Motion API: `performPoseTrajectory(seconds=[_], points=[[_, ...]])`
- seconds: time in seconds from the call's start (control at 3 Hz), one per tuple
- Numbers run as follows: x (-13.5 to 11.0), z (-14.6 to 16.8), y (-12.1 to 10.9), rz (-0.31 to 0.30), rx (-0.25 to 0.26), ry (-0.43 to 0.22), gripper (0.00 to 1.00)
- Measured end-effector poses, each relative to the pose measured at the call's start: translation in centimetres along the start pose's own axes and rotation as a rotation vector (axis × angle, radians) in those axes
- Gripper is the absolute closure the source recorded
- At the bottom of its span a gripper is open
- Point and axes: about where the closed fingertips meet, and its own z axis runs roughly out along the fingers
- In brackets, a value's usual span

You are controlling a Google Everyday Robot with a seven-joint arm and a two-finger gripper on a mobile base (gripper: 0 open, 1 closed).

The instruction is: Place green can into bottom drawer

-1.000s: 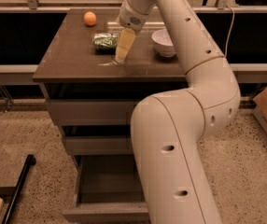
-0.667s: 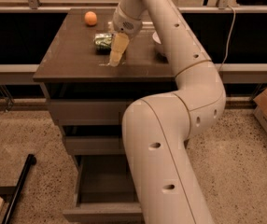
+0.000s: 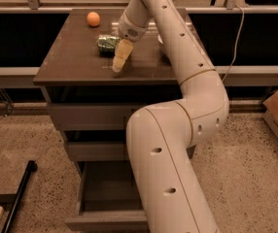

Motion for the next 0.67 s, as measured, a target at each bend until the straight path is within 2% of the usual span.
performPoseTrajectory(seconds=[0.67], points=[[0.74, -0.34, -0.26, 0.034, 0.01, -0.013, 0.5]])
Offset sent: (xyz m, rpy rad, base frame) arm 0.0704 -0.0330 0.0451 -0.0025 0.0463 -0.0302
